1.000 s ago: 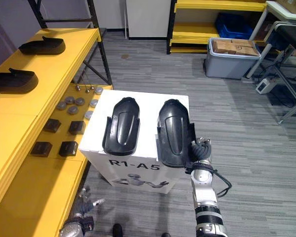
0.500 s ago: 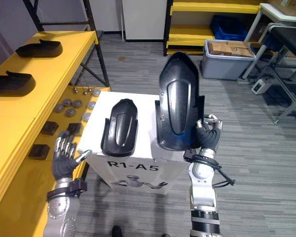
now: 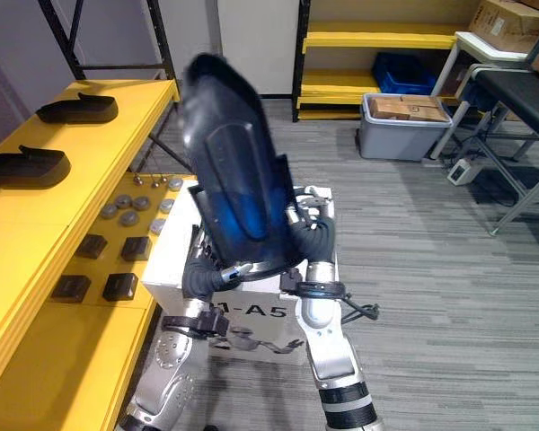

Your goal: Walk over and take plastic housings, then place them on the shelf

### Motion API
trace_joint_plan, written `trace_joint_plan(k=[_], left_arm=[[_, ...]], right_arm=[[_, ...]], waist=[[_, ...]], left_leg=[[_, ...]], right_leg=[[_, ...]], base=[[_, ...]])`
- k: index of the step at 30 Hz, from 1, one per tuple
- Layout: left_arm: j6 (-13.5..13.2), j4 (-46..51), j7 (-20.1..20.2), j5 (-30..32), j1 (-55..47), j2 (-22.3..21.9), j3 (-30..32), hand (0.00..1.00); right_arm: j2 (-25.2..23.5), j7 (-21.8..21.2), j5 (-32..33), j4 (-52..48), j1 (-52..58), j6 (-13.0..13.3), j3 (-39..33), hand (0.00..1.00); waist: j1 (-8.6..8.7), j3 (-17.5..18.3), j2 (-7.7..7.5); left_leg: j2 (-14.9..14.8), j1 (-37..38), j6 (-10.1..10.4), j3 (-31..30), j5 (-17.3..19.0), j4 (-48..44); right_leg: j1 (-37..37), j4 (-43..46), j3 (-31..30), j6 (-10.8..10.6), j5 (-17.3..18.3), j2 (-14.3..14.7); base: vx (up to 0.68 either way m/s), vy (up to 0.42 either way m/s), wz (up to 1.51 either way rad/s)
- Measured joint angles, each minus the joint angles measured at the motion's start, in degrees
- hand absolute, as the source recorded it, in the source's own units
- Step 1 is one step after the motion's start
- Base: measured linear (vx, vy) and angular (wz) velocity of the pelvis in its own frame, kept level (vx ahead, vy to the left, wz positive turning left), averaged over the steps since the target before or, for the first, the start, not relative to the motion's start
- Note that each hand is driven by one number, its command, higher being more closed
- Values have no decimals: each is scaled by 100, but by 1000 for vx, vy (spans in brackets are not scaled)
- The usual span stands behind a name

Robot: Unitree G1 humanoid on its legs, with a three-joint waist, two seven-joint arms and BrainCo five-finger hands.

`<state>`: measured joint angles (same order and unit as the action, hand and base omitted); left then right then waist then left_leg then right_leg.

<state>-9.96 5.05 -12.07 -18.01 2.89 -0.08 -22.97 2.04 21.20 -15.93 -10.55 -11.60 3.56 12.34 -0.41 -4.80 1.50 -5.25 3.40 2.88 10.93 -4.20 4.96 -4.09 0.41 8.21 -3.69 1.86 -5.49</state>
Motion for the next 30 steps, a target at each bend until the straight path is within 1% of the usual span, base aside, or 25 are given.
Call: trace_joint_plan(k=[3, 4, 7, 8, 12, 13, 14, 15, 17, 19, 23, 26, 28, 30], left_arm=[[4, -9, -78, -96, 10, 56, -9, 0], [4, -29, -153, -117, 10, 88, -6, 100], [50, -180, -197, -215, 12, 166, -6, 100], [93, -193, -245, -222, 12, 182, -6, 100], [199, -225, -385, -221, 12, 272, 5, 100], [208, -233, -406, -221, 12, 273, 21, 100], [229, -246, -437, -221, 12, 275, 66, 100], [254, -260, -481, -219, 12, 283, 121, 100], [258, -335, -522, -219, 14, 302, 211, 100], [290, -377, -529, -208, 13, 325, 291, 100], [295, -384, -504, -197, 13, 414, 298, 100], [295, -383, -427, -177, 13, 415, 327, 100], [295, -378, -374, -55, 13, 414, 353, 100], [294, -366, -326, 109, 13, 397, 355, 100]], right_arm=[[27, -7, -108, 53, 7, 4, 59, 100], [47, -6, -148, 90, 8, 8, 115, 100], [98, -16, -147, 297, 72, 33, 169, 100], [185, -20, -143, 361, 116, 41, 192, 100], [300, -52, -141, 442, 346, 242, 285, 100], [324, -53, -140, 451, 357, 265, 317, 0], [399, -70, -140, 452, 393, 315, 386, 0], [468, -123, -139, 451, 477, 422, 455, 0], [508, -218, -134, 451, 599, 521, 554, 0], [522, -304, -133, 452, 729, 581, 608, 0], [724, -525, 16, 475, 771, 592, 614, 0], [854, -788, 503, 455, 773, 605, 599, 0], [931, -981, 850, 393, 777, 609, 578, 0], [948, -1231, 1537, 159, 824, 620, 561, 0]], waist=[[33, 30, -2], [77, 34, -3], [115, 103, -12], [115, 108, -17], [134, 128, -21], [146, 130, -23], [154, 141, -33], [155, 170, -50], [163, 210, -59], [162, 231, -70], [154, 258, -105], [156, 273, -123], [155, 274, -123], [152, 274, -123]], left_leg=[[0, 0, -1, 2, -2, 0], [0, 0, 0, 2, -4, 0], [-1, -2, 0, 9, -4, 0], [-1, -4, 0, 9, -4, 0], [-2, -4, 0, 9, -4, 0], [-1, -4, 0, 10, -4, 0], [-1, -4, 0, 10, -4, 0], [-2, -4, 0, 10, -4, 0], [-2, -4, 0, 10, -4, 0], [-2, -3, 0, 10, -4, 0], [4, 2, 0, 9, -4, 0], [1, 6, 1, 11, -5, 0], [1, 8, 1, 14, -5, 0], [-1, 11, 1, 25, -4, 0]], right_leg=[[2, 1, -1, 0, -1, 0], [2, 1, -1, 0, -1, 0], [8, 1, -8, 0, -2, 1], [9, 1, -8, 0, -3, 1], [9, 1, -8, 1, -5, 1], [9, 1, -8, 1, -5, 1], [9, 1, -8, 1, -6, 0], [9, 1, -8, 1, -6, 1], [8, 0, -8, 1, -6, 1], [7, 1, -7, 1, -6, 0], [7, 14, -7, 0, -6, -8], [6, 15, -8, 0, -6, -5], [6, 15, -13, 0, -6, -4], [9, 15, -24, 0, -6, -1]], base=[[0, 0, 0], [0, 0, 0], [0, 0, 0], [0, 0, 0], [0, 0, 0], [0, 0, 0], [0, 0, 0], [0, 0, 0], [0, 0, 0], [0, 0, 0], [0, 0, 0], [0, 0, 0], [0, 0, 0], [0, 0, 0]])
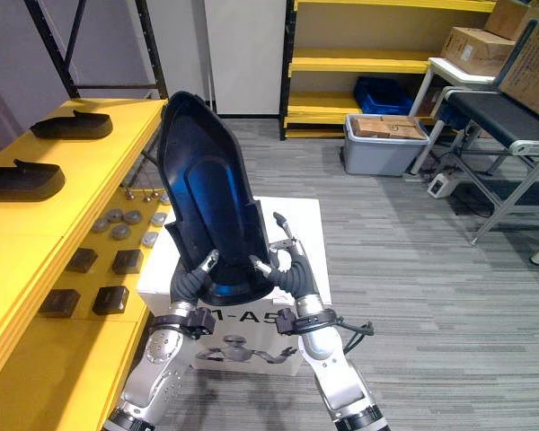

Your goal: Walk over and take plastic housings, then place them on the shelf

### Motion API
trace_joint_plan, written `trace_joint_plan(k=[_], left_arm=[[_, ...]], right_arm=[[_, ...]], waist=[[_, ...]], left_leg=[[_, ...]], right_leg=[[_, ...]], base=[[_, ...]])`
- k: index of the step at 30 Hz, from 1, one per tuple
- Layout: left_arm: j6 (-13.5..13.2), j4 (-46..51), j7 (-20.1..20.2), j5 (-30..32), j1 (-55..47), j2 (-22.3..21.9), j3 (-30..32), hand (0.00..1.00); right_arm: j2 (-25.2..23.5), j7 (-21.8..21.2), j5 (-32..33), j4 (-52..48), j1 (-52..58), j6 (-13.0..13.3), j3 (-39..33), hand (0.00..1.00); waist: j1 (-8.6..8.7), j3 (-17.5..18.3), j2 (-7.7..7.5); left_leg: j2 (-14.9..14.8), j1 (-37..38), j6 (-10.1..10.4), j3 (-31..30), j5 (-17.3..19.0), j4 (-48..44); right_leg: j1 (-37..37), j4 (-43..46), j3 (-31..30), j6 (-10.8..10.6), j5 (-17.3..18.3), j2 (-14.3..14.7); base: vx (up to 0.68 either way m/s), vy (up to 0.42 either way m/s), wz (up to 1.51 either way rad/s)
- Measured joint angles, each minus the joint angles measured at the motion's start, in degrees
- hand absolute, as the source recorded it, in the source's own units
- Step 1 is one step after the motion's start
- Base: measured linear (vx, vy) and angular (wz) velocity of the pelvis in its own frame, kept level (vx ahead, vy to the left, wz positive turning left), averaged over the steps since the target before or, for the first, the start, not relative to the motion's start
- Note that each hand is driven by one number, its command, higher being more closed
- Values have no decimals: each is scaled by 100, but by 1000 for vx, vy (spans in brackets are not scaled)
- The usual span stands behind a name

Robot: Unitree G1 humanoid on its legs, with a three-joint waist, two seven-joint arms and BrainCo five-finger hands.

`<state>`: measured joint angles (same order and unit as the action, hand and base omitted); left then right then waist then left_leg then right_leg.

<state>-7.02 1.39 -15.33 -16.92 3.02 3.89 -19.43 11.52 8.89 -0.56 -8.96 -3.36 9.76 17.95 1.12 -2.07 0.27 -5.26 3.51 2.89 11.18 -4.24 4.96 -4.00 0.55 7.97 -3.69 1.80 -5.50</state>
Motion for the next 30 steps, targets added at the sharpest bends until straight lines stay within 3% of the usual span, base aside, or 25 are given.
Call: trace_joint_plan(k=[7, 11, 18, 23, 27, 30], left_arm=[[0, -9, 199, 300, -19, -169, 70, 100], [0, -22, 196, 376, -161, -222, 397, 100], [0, 26, 188, 371, -540, -338, 1131, 100], [-4, 350, 202, 384, -919, -352, 1415, 100], [-38, 699, 303, 378, -1264, -457, 1472, 100], [-52, 850, 431, 382, -1465, -552, 1469, 100]], right_arm=[[-186, -451, 1207, -1078, -3, 354, -291, 0], [-341, -417, 2112, -1367, 4, 640, -1195, 0], [-439, -129, 2231, -1350, 607, 722, -2922, 0], [-562, 190, 1912, 277, 1261, 633, -3749, 0], [-646, 223, 1326, 1944, 1751, 178, -3833, 0], [-871, 170, 1171, 2947, 1942, 13, -3869, 0]], waist=[[-6, 0, 0], [70, 0, 0], [104, -1, 1], [148, -2, 4], [135, -8, 15], [129, -13, 34]], left_leg=[[-6, 22, 2, 96, 3, 1], [-9, 23, 2, 113, 3, 1], [-20, 0, 7, 119, 6, 1], [-23, -19, 8, 118, 7, 1], [-30, -5, 13, 109, 11, 2], [-36, 32, 17, 109, 15, 3]], right_leg=[[40, 19, -100, -1, 0, 3], [58, 33, -120, -5, -2, 5], [77, 17, -124, -6, -2, 14], [87, 9, -121, -6, -3, 17], [32, 8, -108, -7, -2, 20], [-9, 22, -103, -11, 1, 17]], base=[[-2, 1, -7], [-13, 6, -2], [0, 0, 0], [0, 0, 0], [0, 0, 0], [0, 0, 0]])
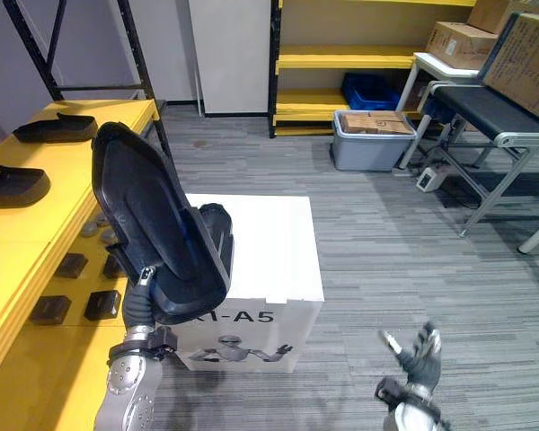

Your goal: Walk over and take plastic housings, then place them on the shelf

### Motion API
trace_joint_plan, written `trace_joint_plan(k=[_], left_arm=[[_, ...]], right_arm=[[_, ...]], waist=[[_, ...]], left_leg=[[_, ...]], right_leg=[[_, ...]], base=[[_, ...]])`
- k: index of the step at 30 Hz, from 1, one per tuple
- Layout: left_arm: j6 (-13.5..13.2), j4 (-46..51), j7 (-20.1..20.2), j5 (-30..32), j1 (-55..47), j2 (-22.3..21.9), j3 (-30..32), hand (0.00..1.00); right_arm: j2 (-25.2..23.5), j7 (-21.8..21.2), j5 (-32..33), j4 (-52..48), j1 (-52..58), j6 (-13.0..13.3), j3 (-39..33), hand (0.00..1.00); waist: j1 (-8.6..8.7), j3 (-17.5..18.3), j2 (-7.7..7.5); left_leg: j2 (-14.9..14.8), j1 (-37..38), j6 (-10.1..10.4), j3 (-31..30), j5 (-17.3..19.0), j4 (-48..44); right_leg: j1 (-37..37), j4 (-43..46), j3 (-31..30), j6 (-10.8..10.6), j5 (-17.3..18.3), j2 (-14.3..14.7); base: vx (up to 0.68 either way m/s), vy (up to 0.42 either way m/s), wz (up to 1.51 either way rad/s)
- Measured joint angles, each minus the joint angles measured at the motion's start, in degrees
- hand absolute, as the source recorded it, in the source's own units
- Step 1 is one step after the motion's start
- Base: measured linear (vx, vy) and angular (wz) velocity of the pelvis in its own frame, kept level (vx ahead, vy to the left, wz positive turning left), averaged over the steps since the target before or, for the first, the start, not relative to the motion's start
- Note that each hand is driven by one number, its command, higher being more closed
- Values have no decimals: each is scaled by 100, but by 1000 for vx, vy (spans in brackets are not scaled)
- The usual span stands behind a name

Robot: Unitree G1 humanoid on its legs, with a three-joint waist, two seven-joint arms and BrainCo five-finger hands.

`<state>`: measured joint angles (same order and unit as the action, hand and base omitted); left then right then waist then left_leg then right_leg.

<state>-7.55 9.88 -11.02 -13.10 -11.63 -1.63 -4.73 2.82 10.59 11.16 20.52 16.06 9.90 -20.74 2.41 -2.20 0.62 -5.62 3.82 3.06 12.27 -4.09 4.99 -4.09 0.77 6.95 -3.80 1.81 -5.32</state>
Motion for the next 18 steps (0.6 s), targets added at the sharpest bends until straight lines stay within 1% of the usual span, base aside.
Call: trace_joint_plan(k=[3, 5, 8, 10, 12, 13, 14, 15, 16, 17, 18], left_arm=[[-5, 40, 22, 6, -55, -23, -56, 100], [-10, 41, 47, 37, -61, -24, -132, 100], [-10, 41, 164, 99, -81, -26, -168, 100], [-14, 41, 186, 99, -201, -31, -250, 100], [-12, 43, 215, 103, -238, -19, -361, 100], [-12, 62, 256, 105, -237, -41, -383, 100], [-12, 135, 260, 103, -233, -43, -419, 100], [-12, 228, 244, 101, -232, -46, -431, 100], [-14, 311, 235, 93, -229, -50, -453, 100], [-39, 320, 233, 92, -187, -49, -480, 100], [-49, 278, 229, 92, -136, -44, -481, 100]], right_arm=[[-107, -131, 3, 873, 60, -67, 39, 0], [-156, -302, 3, 1580, 132, -186, 225, 0], [-160, -514, -36, 2087, 195, -294, 696, 0], [-148, -629, -176, 2203, 176, -325, 944, 0], [-133, -644, -271, 2265, 153, -326, 992, 0], [-132, -643, -284, 2312, 121, -327, 1030, 0], [-112, -642, -378, 2346, 70, -330, 1077, 0], [-104, -642, -408, 2405, -28, -330, 1085, 0], [-94, -639, -463, 2457, -106, -332, 1079, 0], [-74, -637, -501, 2532, -234, -337, 1093, 0], [-8, -630, -575, 2716, -361, -358, 1134, 0]], waist=[[-47, -13, 8], [-94, -9, 23], [-137, -23, 21], [-207, -44, -5], [-217, -70, -43], [-263, -106, -69], [-311, -164, -126], [-340, -219, -155], [-349, -245, -146], [-334, -300, -202], [-330, -313, -208]], left_leg=[[-18, 56, 16, 0, 11, 1], [-39, 71, 52, -39, 38, 20], [-33, 44, 75, -153, 53, 23], [-12, 35, 73, -236, 50, 22], [66, -65, 44, -527, 1, -8], [102, -163, 16, -715, -37, -88], [190, -384, 14, -1003, -35, -260], [245, -581, -59, -1145, 49, -368], [218, -766, -206, -977, 130, -458], [149, -908, -399, -389, 259, -487], [31, -1034, -503, 400, 287, -592]], right_leg=[[-55, 15, 6, -6, 6, 2], [-110, 32, 48, -32, 31, -2], [-138, 80, 178, -69, 88, -21], [-162, 125, 258, -99, 146, -42], [-156, 340, 555, -97, 284, -119], [-148, 474, 755, -95, 376, -180], [-142, 604, 1064, -113, 460, -257], [-142, 668, 1356, -101, 508, -339], [-152, 673, 1663, -114, 518, -390], [-201, 669, 2078, -114, 517, -495], [-250, 673, 2436, -132, 528, -640]], base=[[-7, 1, 2], [-58, -2, 9], [-35, -4, 21], [-9, -3, 26], [10, -20, 73], [12, -30, 118], [5, -25, 131], [-6, -12, 151], [5, -4, 172], [38, 25, 197], [66, 41, 179]])
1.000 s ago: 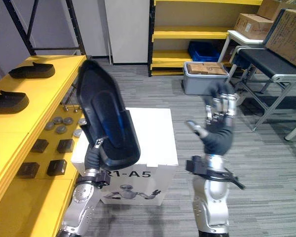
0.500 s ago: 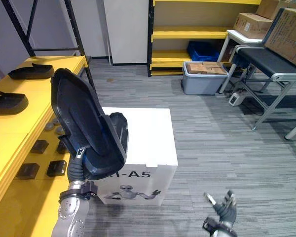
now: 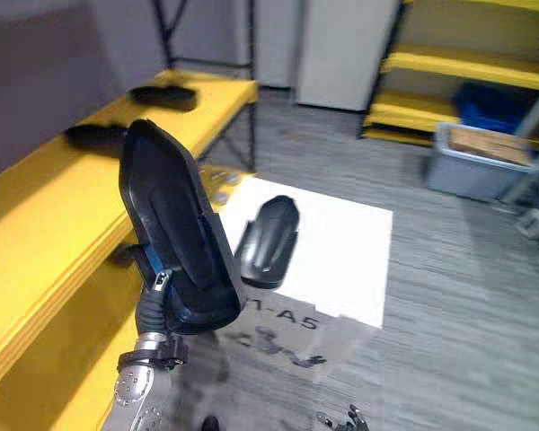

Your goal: Walk over and take plastic housings, then place them on the shelf

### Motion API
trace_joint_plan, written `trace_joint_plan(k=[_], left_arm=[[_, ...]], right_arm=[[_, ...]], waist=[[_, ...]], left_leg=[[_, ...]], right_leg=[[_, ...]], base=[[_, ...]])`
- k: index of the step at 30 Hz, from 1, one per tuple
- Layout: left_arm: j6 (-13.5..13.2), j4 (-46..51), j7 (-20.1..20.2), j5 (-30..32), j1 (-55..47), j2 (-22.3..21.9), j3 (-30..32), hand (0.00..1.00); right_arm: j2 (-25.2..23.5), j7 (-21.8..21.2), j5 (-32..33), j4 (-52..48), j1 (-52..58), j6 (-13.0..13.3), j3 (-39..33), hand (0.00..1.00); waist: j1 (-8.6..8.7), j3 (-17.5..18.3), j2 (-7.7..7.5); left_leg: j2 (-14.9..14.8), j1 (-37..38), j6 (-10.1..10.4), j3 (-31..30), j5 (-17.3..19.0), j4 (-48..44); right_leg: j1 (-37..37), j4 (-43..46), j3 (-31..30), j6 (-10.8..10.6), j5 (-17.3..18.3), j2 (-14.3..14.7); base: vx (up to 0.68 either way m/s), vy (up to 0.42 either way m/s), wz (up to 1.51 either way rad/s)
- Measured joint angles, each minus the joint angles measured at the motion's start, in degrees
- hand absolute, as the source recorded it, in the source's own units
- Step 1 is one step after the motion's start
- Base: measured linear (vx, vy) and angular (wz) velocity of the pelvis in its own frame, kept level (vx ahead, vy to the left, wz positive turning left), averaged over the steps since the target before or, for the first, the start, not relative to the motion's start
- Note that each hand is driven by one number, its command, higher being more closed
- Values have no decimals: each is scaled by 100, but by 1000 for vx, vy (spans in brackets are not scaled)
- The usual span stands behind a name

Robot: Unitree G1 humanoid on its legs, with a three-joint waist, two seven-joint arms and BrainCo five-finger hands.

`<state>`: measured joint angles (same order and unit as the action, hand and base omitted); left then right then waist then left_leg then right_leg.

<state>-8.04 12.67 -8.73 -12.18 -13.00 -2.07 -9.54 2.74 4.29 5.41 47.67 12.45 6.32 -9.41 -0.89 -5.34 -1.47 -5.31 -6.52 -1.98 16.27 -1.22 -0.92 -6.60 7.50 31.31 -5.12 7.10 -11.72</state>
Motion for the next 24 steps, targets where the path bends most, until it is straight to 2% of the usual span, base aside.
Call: trace_joint_plan(k=[1, 2, 3, 4, 5, 7, 8, 9, 10, 12, 13, 14, 16, 18, 21, 22, 23, 24], left_arm=[[1, -6, -2, 1, 17, -7, 4, 100], [0, -47, -3, 2, 82, 7, -44, 100], [0, -127, 4, 3, 135, 42, -138, 100], [0, -135, 6, 5, 140, 58, -166, 100], [-20, -134, 8, 5, 140, 94, -183, 100], [-20, -137, -2, 1, 174, 251, -83, 100], [-17, -157, -10, 1, 185, 337, -88, 100], [-15, -186, -9, 4, 185, 344, -95, 100], [1, -240, -2, 7, 187, 317, -97, 100], [29, -247, 3, 11, 195, 302, -132, 100], [29, -251, 0, 16, 233, 300, -223, 100], [32, -279, -25, 27, 313, 304, -216, 100], [31, -355, -97, 55, 386, 304, -214, 100], [30, -517, -161, 123, 514, 303, -228, 100], [28, -543, -264, 148, 676, 251, -396, 100], [27, -543, -293, 236, 677, 194, -460, 100], [26, -537, -327, 293, 687, 172, -527, 100], [21, -532, -347, 358, 698, 158, -563, 100]], right_arm=[[47, 0, -62, 79, -83, -10, 46, 0], [115, -1, -190, 117, -153, -64, 66, 0], [146, -1, -288, 155, -161, -74, 68, 0], [162, 0, -304, 168, -185, -80, 66, 0], [181, 0, -341, 219, -308, -102, 60, 0], [136, -2, -382, 227, -529, -121, 62, 0], [64, -4, -408, 251, -652, -130, 65, 0], [40, -6, -420, 265, -697, -134, 67, 0], [21, -7, -433, 275, -763, -172, 78, 0], [36, -8, -541, 222, -769, -193, 170, 0], [29, -6, -547, 222, -759, -190, 171, 0], [15, -7, -547, 219, -754, -189, 195, 0], [27, 2, -545, 216, -706, -190, 297, 0], [-1, -6, -498, 99, -534, -188, 454, 0], [-36, 1, -492, -332, -352, -181, 489, 0], [-92, 5, -491, -499, -220, -180, 487, 0], [-154, 11, -490, -644, -93, -179, 488, 0], [-240, 9, -493, -688, -4, -177, 499, 0]], waist=[[2, -27, 26], [31, -105, 72], [84, -110, 72], [86, -113, 61], [62, -131, 28], [52, -177, -71], [42, -221, -147], [19, -232, -166], [12, -241, -169], [80, -242, -156], [166, -267, -94], [230, -305, -79], [297, -345, -53], [366, -341, -57], [474, -330, -90], [471, -308, -134], [455, -280, -181], [360, -261, -279]], left_leg=[[-114, -57, -30, 421, 20, -136], [-356, -95, -159, 1206, -69, -456], [-392, -114, -286, 1589, -161, -652], [-316, -123, -277, 1584, -155, -679], [-170, -177, -251, 1502, -146, -715], [117, -216, -249, 1341, -47, -671], [254, -249, -299, 1232, 67, -757], [294, -254, -335, 1193, 141, -830], [336, -268, -392, 1075, 342, -1065], [444, -174, -451, 813, 589, -1236], [472, -48, -422, 530, 653, -1140], [521, 83, -429, 257, 661, -998], [602, 341, -437, 8, 654, -820], [807, 633, -417, -408, 676, -669], [992, 717, -386, -982, 694, -722], [1031, 767, -258, -1026, 778, -793], [1044, 772, -209, -1013, 896, -906], [1079, 798, -201, -1025, 1047, -1059]], right_leg=[[-63, 5, 190, -4, 2, -33], [-265, 62, 557, -19, 11, -68], [-464, 199, 862, -27, 16, -177], [-515, 303, 955, -32, 12, -257], [-556, 464, 1169, -151, -59, -426], [-659, 488, 1239, -162, -69, -604], [-742, 519, 1306, -404, -221, -727], [-764, 592, 1333, -471, -296, -788], [-772, 923, 1342, -348, -405, -939], [-605, 1865, 1155, 117, -727, -1248], [-203, 2702, 426, 431, -628, -1316], [262, 3212, -461, 324, 22, -1001], [677, 3364, -1194, 285, 445, -596], [1271, 3051, -1929, 145, 740, -140], [1822, 2427, -2966, 116, 738, 369], [1836, 2065, -3253, 115, 702, 457], [1781, 1803, -3242, 80, 538, 415], [1705, 1578, -3203, 174, 109, 355]], base=[[121, 64, 181], [249, 86, 195], [287, 104, 197], [277, 127, 165], [250, 215, 116], [240, 236, 87], [150, 156, 52], [168, 194, 54], [140, 203, 53], [156, 228, 70], [188, 172, 98], [186, 122, 102], [196, 75, 87], [230, 59, 102], [209, -67, 133], [151, -98, 134], [197, -146, 122], [166, -141, 77]])
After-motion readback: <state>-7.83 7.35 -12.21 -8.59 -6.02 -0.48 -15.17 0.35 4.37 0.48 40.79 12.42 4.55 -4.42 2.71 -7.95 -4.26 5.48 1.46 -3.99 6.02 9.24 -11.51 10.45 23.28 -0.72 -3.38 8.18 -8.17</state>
